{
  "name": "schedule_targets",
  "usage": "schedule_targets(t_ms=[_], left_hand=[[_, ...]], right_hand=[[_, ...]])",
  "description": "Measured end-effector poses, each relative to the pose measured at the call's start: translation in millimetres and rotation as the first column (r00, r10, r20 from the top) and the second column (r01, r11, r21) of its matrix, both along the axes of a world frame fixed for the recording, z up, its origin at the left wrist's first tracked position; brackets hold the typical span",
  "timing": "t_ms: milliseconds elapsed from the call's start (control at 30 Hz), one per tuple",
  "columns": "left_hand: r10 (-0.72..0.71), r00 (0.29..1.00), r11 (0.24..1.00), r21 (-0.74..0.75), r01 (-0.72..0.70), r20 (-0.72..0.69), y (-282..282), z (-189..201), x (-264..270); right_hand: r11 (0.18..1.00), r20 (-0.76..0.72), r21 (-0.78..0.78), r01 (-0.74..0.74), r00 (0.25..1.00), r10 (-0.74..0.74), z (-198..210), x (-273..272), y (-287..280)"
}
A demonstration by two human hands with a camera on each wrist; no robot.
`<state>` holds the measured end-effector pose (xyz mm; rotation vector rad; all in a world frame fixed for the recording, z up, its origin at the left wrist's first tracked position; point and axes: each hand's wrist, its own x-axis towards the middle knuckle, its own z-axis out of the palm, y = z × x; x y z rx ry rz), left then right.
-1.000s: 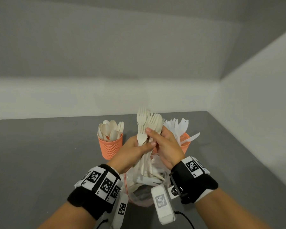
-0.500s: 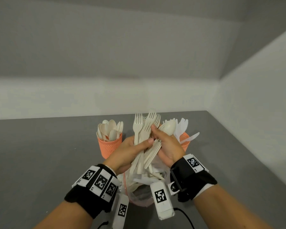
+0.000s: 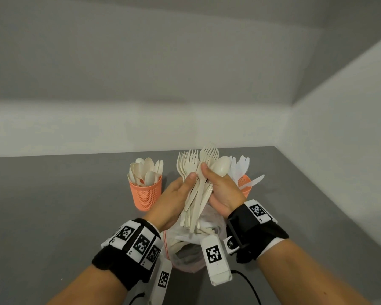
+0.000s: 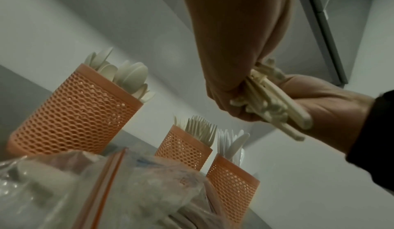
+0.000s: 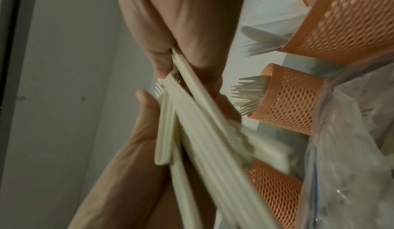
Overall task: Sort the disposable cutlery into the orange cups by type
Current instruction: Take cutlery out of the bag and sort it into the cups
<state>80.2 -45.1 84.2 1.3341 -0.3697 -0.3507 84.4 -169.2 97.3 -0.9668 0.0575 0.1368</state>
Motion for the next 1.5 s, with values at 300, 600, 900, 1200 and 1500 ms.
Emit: schedule_targets(t_ms=[300,600,900,1200,1500], left_hand=[[0.125,0.99,0.984,-0.123,-0.132,-0.06,2.3,-2.0,5.5],[0.186,0.98,0.977,-0.088,-0.192,-0.067,12.2,2.0,13.4],[0.313,0.92,0.927,-0.134,-0.35,-0.237,42.3,-0.5,24.3],[0.2,0.961,0.974,-0.069,-0.217,-0.188,47.5,2.2,26.0],[0.195,0.977,0.981,-0.008,-0.196,-0.092,68.6,-0.6,32.7]], right_hand=[[0.99,-0.057,-0.015,0.139,0.989,-0.139,-1.0,0.6,6.6],[0.98,-0.008,0.049,0.194,0.981,-0.193,7.9,1.3,9.0],[0.907,0.05,0.047,0.419,0.906,-0.421,23.1,19.4,-36.7],[0.735,0.413,-0.28,0.617,0.769,-0.488,33.1,71.1,-13.6],[0.576,0.326,-0.698,0.426,0.905,-0.273,-28.6,102.7,2.6]])
